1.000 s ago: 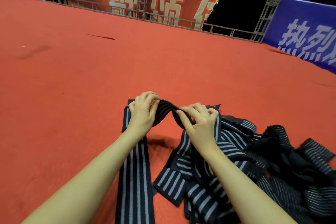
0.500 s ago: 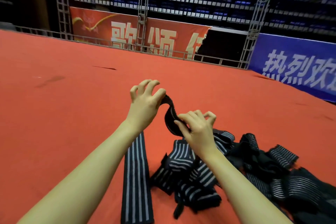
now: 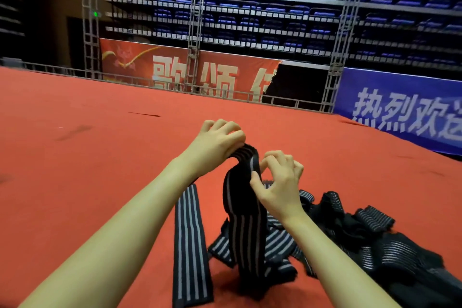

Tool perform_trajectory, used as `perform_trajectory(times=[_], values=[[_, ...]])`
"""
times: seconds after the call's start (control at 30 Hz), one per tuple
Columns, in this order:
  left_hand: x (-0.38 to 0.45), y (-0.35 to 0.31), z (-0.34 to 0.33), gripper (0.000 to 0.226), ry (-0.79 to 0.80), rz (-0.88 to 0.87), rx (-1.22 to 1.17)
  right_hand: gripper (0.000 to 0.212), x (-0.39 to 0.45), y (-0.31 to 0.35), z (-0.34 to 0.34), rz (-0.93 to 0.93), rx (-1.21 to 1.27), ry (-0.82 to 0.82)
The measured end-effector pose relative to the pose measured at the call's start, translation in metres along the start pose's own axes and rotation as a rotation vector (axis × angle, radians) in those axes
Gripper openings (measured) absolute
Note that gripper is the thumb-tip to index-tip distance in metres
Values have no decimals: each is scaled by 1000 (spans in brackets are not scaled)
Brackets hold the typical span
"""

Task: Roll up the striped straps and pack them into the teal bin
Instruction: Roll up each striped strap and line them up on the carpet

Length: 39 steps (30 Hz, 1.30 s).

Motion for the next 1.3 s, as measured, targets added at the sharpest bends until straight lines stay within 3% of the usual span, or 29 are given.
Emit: perform_trajectory(times=[0.17, 0.37, 0.57, 0.7, 0.8, 0.9, 1.0, 1.07, 1.17, 1.3], values=[[-19, -33, -41, 23, 26, -26, -89, 43, -39, -36, -16, -194, -78, 143], [-36, -52, -80, 21, 54, -3, -152, 15, -57, -74, -18, -287, -85, 159], [-82, -39, -137, 16, 319, 424, -291, 14, -73, -126, -24, -514, -158, 214], [-95, -42, -150, 9, 201, 522, -336, 11, -90, -136, -34, -459, -292, 260], [-80, -55, -150, 13, 78, 400, -358, 16, -102, -140, -42, -384, -333, 274], [-58, -65, -149, 11, 24, 273, -387, 43, -95, -133, -43, -286, -298, 266], [-43, -64, -147, 13, -2, 246, -430, 37, -73, -122, -45, -209, -216, 194], [-40, -54, -144, 15, -36, 295, -429, 24, -58, -120, -45, -211, -147, 134], [-52, -38, -143, 23, -93, 438, -495, 12, -54, -136, -48, -387, 11, 158], [-71, -27, -131, 26, -260, 645, -677, 14, -59, -140, -55, -509, 125, 215]])
Point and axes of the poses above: each hand's wrist, its own x-axis towards the middle knuckle, its own z-axis out of the back of the hand, y = z × x, the point moved 8 cm from there along x, towards the middle knuckle, and after that the axes turned 8 degrees about -z, right-handed, at the moved point
